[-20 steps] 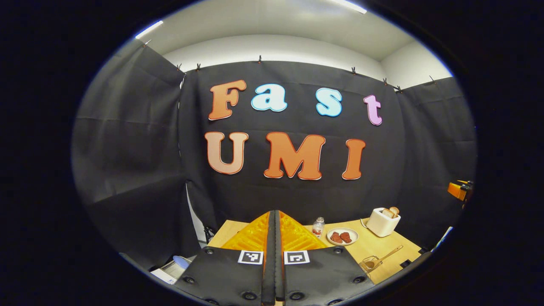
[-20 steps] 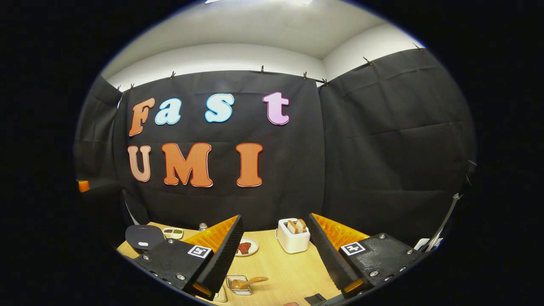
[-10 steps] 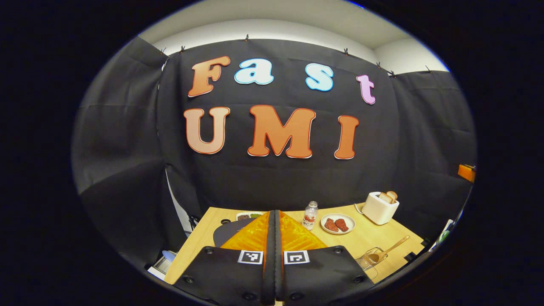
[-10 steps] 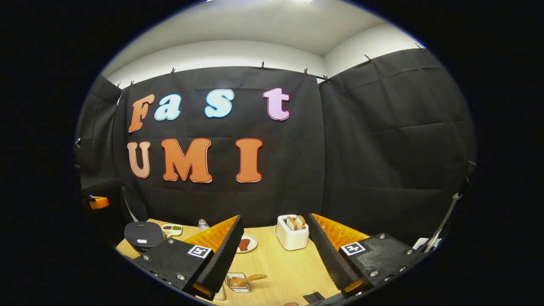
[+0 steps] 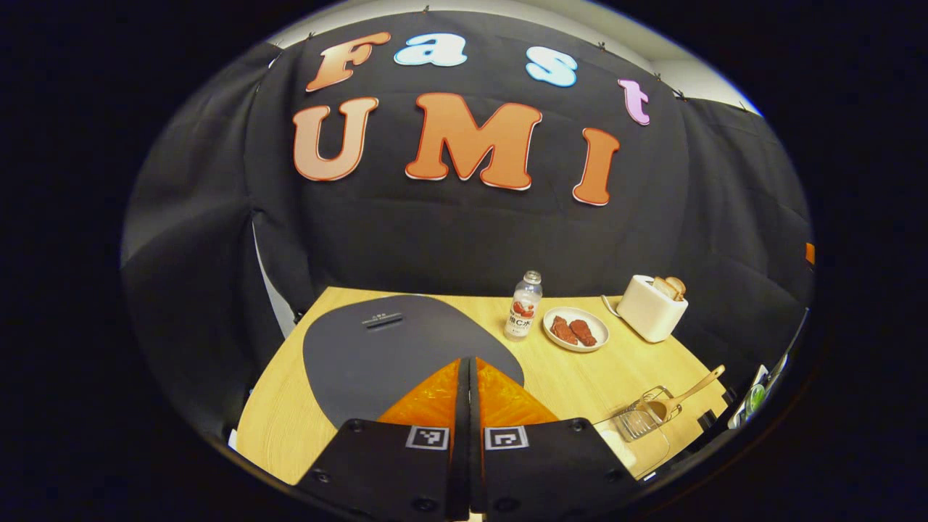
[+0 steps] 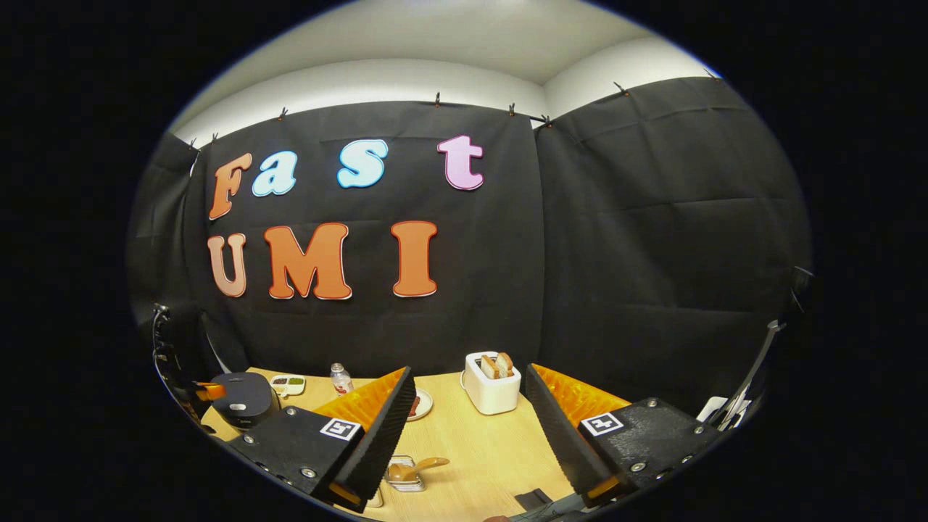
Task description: Close the left gripper, press the button to open the rice cooker; take a wooden spoon from the chopstick holder with the right hand, scoop a spoonful of rice and pour it into the rice cooker, then put the wooden spoon back into the chopstick holder.
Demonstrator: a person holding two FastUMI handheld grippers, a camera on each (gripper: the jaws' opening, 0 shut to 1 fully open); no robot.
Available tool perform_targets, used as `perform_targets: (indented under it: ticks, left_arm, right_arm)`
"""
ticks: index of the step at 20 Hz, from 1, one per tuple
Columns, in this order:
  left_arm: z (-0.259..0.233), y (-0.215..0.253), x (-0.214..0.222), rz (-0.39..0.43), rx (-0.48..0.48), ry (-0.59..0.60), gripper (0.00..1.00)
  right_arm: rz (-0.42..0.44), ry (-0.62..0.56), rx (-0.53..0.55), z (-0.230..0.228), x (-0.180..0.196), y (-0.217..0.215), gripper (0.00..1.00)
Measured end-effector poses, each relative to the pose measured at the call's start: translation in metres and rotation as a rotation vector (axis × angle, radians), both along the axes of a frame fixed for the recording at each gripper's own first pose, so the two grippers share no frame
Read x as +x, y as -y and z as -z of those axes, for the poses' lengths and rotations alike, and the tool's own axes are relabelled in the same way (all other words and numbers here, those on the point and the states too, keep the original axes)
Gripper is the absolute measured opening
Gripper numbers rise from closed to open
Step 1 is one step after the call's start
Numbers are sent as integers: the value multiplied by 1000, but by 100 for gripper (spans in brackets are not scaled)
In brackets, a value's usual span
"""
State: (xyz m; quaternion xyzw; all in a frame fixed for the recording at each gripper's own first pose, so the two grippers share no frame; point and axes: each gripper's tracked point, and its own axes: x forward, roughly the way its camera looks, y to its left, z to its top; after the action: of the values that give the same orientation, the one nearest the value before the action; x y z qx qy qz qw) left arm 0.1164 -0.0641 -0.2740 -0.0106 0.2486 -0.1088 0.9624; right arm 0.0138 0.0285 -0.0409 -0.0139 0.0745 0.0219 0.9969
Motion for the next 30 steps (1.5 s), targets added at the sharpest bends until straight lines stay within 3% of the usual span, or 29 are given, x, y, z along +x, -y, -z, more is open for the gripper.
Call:
perform_targets:
  ticks: [5, 8, 11, 12, 14, 15, 16, 22, 30]
  left_arm:
    - [33, -3, 6, -3, 4, -85, 2]
    - [37, 0, 1, 7, 20, -98, 4]
    - [44, 1, -1, 85, 84, -168, 5]
    - [46, 1, -2, 101, 78, -206, 8]
    - [52, 1, -7, 95, 28, -260, 5]
    - [46, -2, -4, 85, 29, -214, 2]
    - [47, -3, -7, 77, 58, -229, 6]
    - [26, 0, -5, 51, 158, -168, 5]
    - [-142, -34, 18, -85, 67, 165, 4]
  right_arm:
    - [8, -40, -37, 13, -2, 3, 95]
    - [15, -50, -44, 15, -2, 9, 95]
    - [7, -60, -21, 16, -2, 6, 95]
    - [3, -59, -18, 17, -3, 5, 95]
    - [0, -58, -20, 19, -4, 5, 95]
    - [0, -58, -18, 20, -4, 5, 95]
    - [-3, -62, -13, 21, -6, 4, 95]
    - [-1, -52, 4, 20, -9, 8, 95]
    - [0, -25, 54, 20, -9, 8, 95]
